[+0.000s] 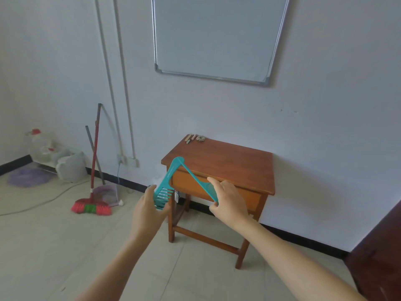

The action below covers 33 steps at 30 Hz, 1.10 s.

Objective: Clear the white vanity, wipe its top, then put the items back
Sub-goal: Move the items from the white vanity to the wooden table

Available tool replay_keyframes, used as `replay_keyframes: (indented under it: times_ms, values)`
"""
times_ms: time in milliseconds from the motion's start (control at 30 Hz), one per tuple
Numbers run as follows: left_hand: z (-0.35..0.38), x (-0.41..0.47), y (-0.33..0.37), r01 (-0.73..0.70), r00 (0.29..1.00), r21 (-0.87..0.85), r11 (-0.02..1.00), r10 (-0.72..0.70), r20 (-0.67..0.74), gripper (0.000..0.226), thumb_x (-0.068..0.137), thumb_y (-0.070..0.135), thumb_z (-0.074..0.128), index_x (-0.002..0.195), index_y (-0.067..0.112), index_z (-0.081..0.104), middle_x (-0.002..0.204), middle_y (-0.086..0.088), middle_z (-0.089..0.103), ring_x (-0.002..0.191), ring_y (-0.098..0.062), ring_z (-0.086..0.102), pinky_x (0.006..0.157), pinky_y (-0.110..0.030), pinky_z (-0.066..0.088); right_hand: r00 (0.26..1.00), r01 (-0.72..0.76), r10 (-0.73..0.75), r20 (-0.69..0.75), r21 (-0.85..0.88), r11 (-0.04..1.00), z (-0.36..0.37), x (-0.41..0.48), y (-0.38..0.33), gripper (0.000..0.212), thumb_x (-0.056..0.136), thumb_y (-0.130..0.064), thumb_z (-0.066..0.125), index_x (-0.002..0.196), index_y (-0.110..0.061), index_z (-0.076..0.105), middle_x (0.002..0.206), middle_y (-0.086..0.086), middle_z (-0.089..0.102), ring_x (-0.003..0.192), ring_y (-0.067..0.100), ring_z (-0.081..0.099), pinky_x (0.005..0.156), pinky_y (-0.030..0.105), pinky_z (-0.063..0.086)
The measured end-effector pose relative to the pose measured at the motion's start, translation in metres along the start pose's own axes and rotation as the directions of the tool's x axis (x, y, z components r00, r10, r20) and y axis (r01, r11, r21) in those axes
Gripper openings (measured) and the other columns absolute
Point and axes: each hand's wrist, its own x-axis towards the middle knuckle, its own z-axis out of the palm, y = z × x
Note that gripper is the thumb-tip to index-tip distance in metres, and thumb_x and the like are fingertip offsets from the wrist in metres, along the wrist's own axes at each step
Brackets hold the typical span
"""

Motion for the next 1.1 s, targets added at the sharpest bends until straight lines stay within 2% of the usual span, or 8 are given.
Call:
replay_keyframes:
  times_ms: [133, 233, 367, 467, 567, 667, 800, 1100]
  values:
    - [0.022, 0.057, -0.011, -0.006, 1.000, -0.030, 1.000, 0.006, 0.000, 0.059, 0.081, 0.015, 0.067, 0.131, 0.010, 0.038, 0.116, -0.011, 0.057, 0.084, -0.011, 0.050, 0.061, -0.020, 0.048, 1.000, -0.017, 0.017, 0.001, -0.034, 0.999, 0.020, 0.055, 0.015, 0.067, 0.088, -0.020, 0.057, 0.143, -0.027, 0.019, 0.127, 0.002, 0.043, 0.114, 0.013, 0.041, 0.079, 0.020, 0.051]
    - [0.038, 0.114, -0.017, -0.005, 1.000, -0.033, 0.999, 0.005, 0.020, 0.060, 0.081, 0.015, 0.066, 0.133, 0.011, 0.036, 0.117, -0.011, 0.057, 0.085, -0.011, 0.049, 0.063, -0.020, 0.046, 0.998, -0.057, 0.056, -0.017, -0.054, 0.997, 0.029, 0.104, 0.026, 0.068, 0.088, -0.019, 0.057, 0.143, -0.027, 0.019, 0.125, 0.001, 0.044, 0.112, 0.013, 0.042, 0.079, 0.021, 0.052]
    - [0.068, 0.190, -0.026, -0.005, 0.995, -0.048, 0.999, 0.009, 0.095, 0.059, 0.083, 0.017, 0.065, 0.133, 0.014, 0.035, 0.114, -0.008, 0.058, 0.085, -0.011, 0.052, 0.053, -0.011, 0.039, 0.993, -0.119, 0.117, -0.025, -0.086, 0.989, 0.037, 0.165, 0.044, 0.067, 0.088, -0.019, 0.055, 0.143, -0.027, 0.019, 0.124, 0.001, 0.044, 0.112, 0.013, 0.042, 0.077, 0.019, 0.048]
    - [0.096, 0.236, -0.035, 0.010, 0.990, -0.050, 0.999, -0.003, 0.144, 0.058, 0.082, 0.015, 0.065, 0.132, 0.016, 0.036, 0.113, -0.007, 0.057, 0.085, -0.012, 0.052, 0.063, -0.021, 0.048, 0.982, -0.190, 0.189, -0.024, -0.095, 0.977, 0.048, 0.198, 0.063, 0.065, 0.089, -0.019, 0.054, 0.143, -0.027, 0.019, 0.123, 0.000, 0.044, 0.110, 0.012, 0.042, 0.072, 0.014, 0.040]
    - [0.124, 0.267, -0.043, 0.017, 0.979, -0.040, 0.999, -0.008, 0.203, 0.058, 0.081, 0.014, 0.065, 0.132, 0.014, 0.037, 0.108, -0.004, 0.056, 0.085, -0.012, 0.051, 0.074, -0.034, 0.053, 0.954, -0.298, 0.298, 0.001, -0.065, 0.953, 0.065, 0.216, 0.083, 0.065, 0.088, -0.021, 0.057, 0.143, -0.027, 0.021, 0.123, -0.001, 0.045, 0.109, 0.010, 0.044, 0.075, 0.014, 0.046]
    - [0.154, 0.285, -0.050, 0.025, 0.958, -0.012, 1.000, -0.020, 0.284, 0.058, 0.082, 0.017, 0.064, 0.133, 0.013, 0.036, 0.112, -0.007, 0.058, 0.086, -0.014, 0.053, 0.074, -0.034, 0.053, 0.920, -0.385, 0.388, 0.052, -0.061, 0.921, 0.083, 0.221, 0.104, 0.066, 0.088, -0.022, 0.057, 0.142, -0.029, 0.020, 0.123, -0.002, 0.045, 0.108, 0.011, 0.046, 0.076, 0.015, 0.049]
    - [0.198, 0.313, -0.051, -0.013, 0.936, 0.012, 1.000, 0.008, 0.351, 0.057, 0.082, 0.016, 0.063, 0.132, 0.011, 0.037, 0.115, -0.010, 0.058, 0.094, -0.018, 0.057, 0.077, -0.030, 0.049, 0.890, -0.445, 0.450, 0.074, -0.082, 0.892, 0.093, 0.238, 0.144, 0.065, 0.089, -0.023, 0.057, 0.142, -0.029, 0.020, 0.123, -0.003, 0.045, 0.108, 0.009, 0.045, 0.072, 0.012, 0.043]
    - [0.296, 0.408, -0.044, 0.000, 0.936, 0.185, 0.983, -0.065, 0.347, 0.053, 0.082, 0.020, 0.063, 0.130, 0.011, 0.040, 0.112, -0.011, 0.058, 0.098, -0.021, 0.055, 0.082, -0.036, 0.053, 0.861, -0.498, 0.499, 0.100, -0.035, 0.866, 0.119, 0.329, 0.251, 0.065, 0.088, -0.025, 0.057, 0.142, -0.030, 0.021, 0.123, -0.003, 0.045, 0.108, 0.008, 0.046, 0.068, 0.011, 0.040]
